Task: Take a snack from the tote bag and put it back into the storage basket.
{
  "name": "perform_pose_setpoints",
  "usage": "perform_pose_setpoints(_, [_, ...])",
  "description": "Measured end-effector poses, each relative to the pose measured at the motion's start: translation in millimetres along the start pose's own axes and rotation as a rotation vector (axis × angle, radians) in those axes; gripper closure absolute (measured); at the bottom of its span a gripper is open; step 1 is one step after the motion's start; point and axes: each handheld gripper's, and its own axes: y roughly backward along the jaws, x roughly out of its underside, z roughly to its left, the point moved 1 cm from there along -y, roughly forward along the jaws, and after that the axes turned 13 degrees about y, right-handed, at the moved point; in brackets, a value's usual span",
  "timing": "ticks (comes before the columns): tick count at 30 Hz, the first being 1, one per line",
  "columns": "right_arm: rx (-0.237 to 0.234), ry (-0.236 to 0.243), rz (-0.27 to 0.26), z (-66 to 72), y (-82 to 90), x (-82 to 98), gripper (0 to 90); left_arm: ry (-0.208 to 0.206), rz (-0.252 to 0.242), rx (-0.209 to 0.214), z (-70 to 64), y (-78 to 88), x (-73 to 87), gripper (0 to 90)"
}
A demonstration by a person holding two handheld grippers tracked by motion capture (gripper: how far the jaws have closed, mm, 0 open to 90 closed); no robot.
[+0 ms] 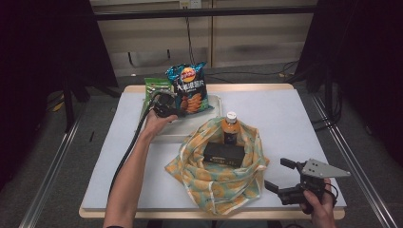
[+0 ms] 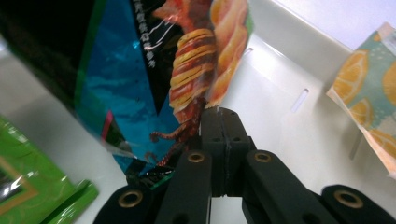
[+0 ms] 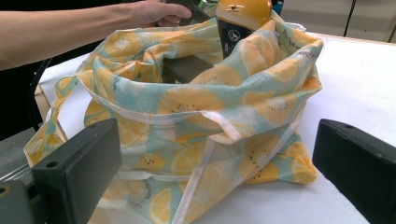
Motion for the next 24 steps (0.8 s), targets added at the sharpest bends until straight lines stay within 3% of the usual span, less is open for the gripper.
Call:
perform_pose_setpoints(8, [-0.002,0.002,-0.001,-0.6,-0.4,0.2,0.9,0.029,0.005,-0.005,7.9,0.3,1.0,90.0])
perform_pose_setpoints(12, [-0.004,0.003,-0.002,-0.6,-0.6,0.2,0.9,0.025,0.007,-0.024,8.5,3.9,1.5,89.6])
perform_pose_setpoints(18, [-0.005,0.006,0.001,-0.3,-1.0,0.1,0.9,0.009,-0.004,-0.018,1.1,8.8,1.1,87.8])
perform_pose_setpoints(19, [-0.005,0.008,0.002,-0.6,-1.0,0.2,0.9,0.009,-0.007,0.0,-0.1,11.1,1.5,88.3])
perform_pose_setpoints(22, [-0.006,0.008,0.005,-0.5,-1.5,0.1,1.0,0.02,-0.041,0.018,-6.0,21.9,4.5,88.4])
perform_pose_setpoints(24, [-0.003,0.008,0.005,-0.8,-2.4,0.0,1.2,0.0,-0.052,0.023,-12.0,31.9,8.0,87.9])
